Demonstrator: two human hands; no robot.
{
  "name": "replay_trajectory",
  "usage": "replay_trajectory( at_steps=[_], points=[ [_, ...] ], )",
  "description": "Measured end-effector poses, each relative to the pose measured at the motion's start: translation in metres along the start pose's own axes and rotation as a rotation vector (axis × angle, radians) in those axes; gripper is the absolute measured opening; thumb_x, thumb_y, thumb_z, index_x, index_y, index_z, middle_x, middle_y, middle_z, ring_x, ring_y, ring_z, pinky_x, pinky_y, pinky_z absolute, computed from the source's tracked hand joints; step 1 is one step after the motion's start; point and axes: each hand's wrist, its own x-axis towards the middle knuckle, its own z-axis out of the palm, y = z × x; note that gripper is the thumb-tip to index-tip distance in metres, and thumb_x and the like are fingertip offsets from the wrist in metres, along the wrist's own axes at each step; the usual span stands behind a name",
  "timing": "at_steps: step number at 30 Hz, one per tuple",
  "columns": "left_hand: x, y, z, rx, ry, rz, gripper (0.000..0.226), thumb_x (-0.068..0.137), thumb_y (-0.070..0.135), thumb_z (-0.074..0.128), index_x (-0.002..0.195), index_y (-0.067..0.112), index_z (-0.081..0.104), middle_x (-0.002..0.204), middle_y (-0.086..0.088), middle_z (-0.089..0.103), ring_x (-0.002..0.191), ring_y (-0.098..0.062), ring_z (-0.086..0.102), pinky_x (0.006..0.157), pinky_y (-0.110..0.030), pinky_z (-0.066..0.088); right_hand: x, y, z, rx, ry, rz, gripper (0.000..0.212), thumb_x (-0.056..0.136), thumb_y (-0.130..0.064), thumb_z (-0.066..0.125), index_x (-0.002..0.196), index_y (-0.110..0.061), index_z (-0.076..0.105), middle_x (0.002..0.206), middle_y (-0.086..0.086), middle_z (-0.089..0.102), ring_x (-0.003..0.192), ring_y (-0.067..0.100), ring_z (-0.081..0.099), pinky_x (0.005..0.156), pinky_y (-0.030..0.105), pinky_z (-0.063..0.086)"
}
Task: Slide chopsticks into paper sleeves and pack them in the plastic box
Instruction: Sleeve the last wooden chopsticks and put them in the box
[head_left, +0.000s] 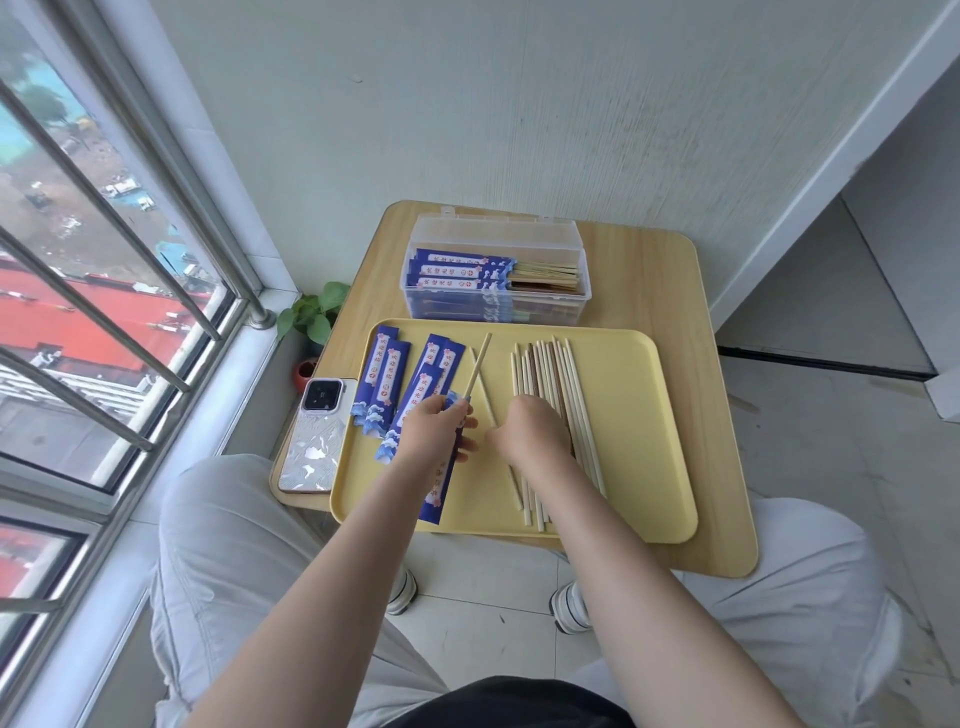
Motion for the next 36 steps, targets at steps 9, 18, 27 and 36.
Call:
replay_trajectory(
  at_steps=[9,18,27,36],
  points=[
    [-0.003,0.003,0.006,-0.076,-0.014,-0.068,0.021,0.100,0.021,0.061,0.103,0.001,0.065,0.095,-0.011,0.070,0.052,-0.017,0.059,0.049,-0.026,0.056,-0.003,-0.003,0.006,0.003,-0.035,-0.021,0.018,0.095,-0.024,0.066,0.103,-0.009,0.063,0.099,0.007,0.065,0.078,0.024,0.056,0.063,0.030,0.044],
    [-0.006,0.011,-0.002,-0.176,-0.158,-0.094,0.025,0.097,0.022,0.066,0.103,-0.001,0.072,0.086,-0.009,0.069,0.057,-0.020,0.055,0.058,-0.030,0.053,-0.004,0.005,-0.014,0.243,-0.101,-0.049,0.020,0.084,-0.030,0.070,0.086,-0.011,0.063,0.080,0.001,0.062,0.064,0.015,0.056,0.053,0.027,0.041],
    [-0.006,0.044,0.006,-0.542,-0.145,-0.049,0.017,0.102,0.024,0.056,0.099,0.014,0.069,0.091,0.002,0.072,0.062,-0.008,0.063,0.061,-0.022,0.048,0.003,0.034,-0.037,1.048,-0.135,-0.090,0.012,0.095,-0.009,0.060,0.102,-0.012,0.070,0.085,0.006,0.075,0.058,0.018,0.064,0.055,0.030,0.048],
    [-0.014,0.052,0.025,-0.715,-0.164,-0.157,0.017,0.100,0.023,0.060,0.090,0.014,0.071,0.084,0.000,0.074,0.064,-0.009,0.069,0.057,-0.020,0.053,0.004,0.022,-0.017,1.587,-0.080,-0.047,0.022,0.093,-0.015,0.069,0.112,-0.005,0.068,0.090,0.009,0.072,0.081,0.022,0.065,0.081,0.036,0.046]
  ],
)
